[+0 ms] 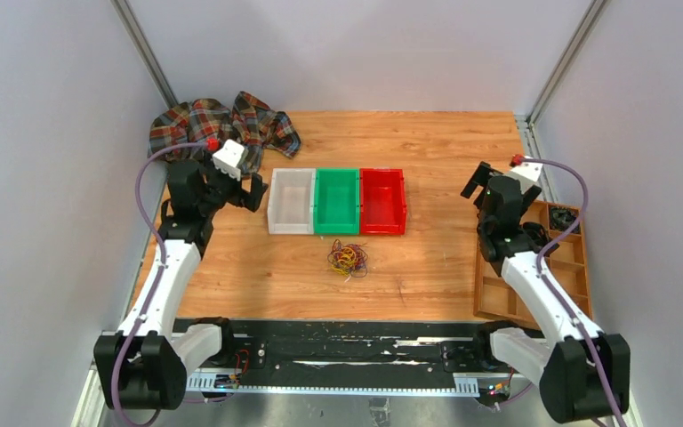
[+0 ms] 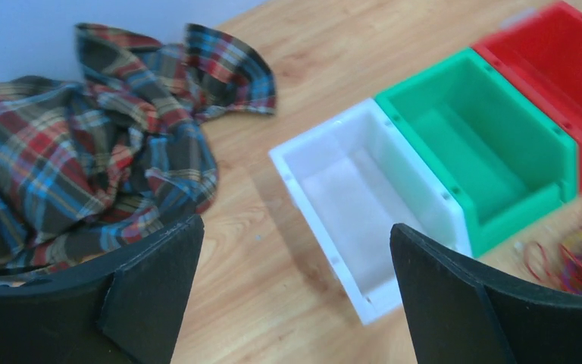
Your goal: Untangle the cables
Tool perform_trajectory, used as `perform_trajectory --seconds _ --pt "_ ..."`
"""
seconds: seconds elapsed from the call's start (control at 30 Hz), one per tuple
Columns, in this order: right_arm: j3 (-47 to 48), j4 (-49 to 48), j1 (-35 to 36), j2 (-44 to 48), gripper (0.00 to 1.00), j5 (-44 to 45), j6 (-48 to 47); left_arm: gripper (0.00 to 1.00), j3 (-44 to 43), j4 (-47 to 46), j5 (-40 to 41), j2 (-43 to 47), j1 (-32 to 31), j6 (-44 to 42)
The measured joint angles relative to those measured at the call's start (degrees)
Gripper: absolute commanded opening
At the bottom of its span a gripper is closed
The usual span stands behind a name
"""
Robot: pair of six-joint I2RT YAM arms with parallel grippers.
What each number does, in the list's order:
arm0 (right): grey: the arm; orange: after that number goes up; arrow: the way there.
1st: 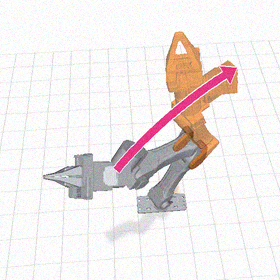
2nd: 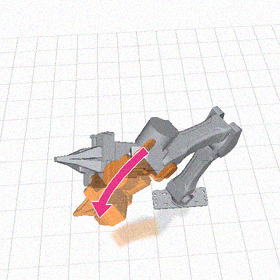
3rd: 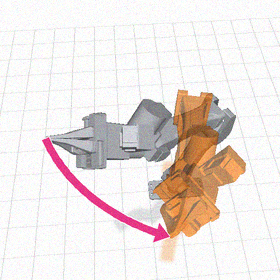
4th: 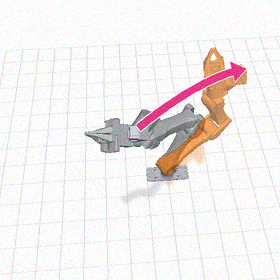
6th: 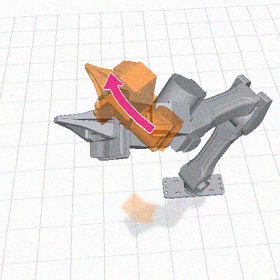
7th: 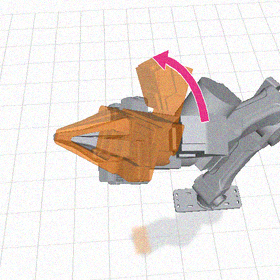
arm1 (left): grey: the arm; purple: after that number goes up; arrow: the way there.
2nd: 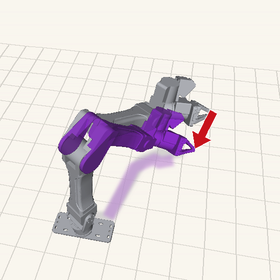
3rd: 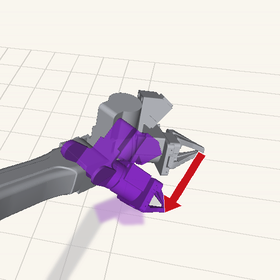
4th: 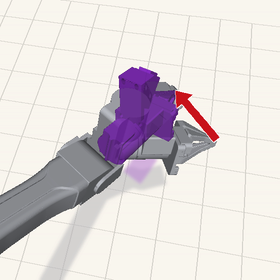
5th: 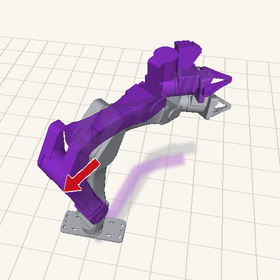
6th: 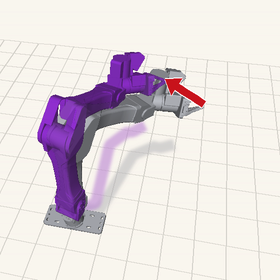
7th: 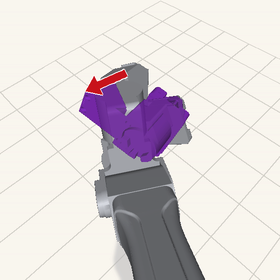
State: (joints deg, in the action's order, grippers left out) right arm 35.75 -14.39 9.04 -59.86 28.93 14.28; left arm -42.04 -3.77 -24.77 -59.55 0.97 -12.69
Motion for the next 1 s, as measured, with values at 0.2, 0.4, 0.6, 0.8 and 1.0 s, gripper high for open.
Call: perform_trajectory --seconds 0.2,0.4,0.6,0.8,1.0 --pt "3.32 12.09 0.55 6.71 0.74 -10.14 10.93 0.99 -9.77 23.56 -6.82 -0.85 -0.04 -6.71" --pt "6.14 21.73 17.09 4.68 0.82 -16.90 11.65 0.98 -10.32 35.41 -8.87 -0.94 -0.04 -9.38" --pt "4.11 25.05 37.94 3.45 0.73 -16.83 13.73 0.98 -10.32 42.60 -9.66 -1.31 -0.07 -12.07" --pt "5.44 24.39 45.99 -6.38 0.50 -17.64 15.41 0.98 -10.32 46.45 -10.05 -1.14 -0.11 -13.68" --pt "8.94 22.23 46.12 -16.15 0.46 -20.83 14.97 0.98 -10.32 48.04 -11.02 0.07 -0.48 -13.99"
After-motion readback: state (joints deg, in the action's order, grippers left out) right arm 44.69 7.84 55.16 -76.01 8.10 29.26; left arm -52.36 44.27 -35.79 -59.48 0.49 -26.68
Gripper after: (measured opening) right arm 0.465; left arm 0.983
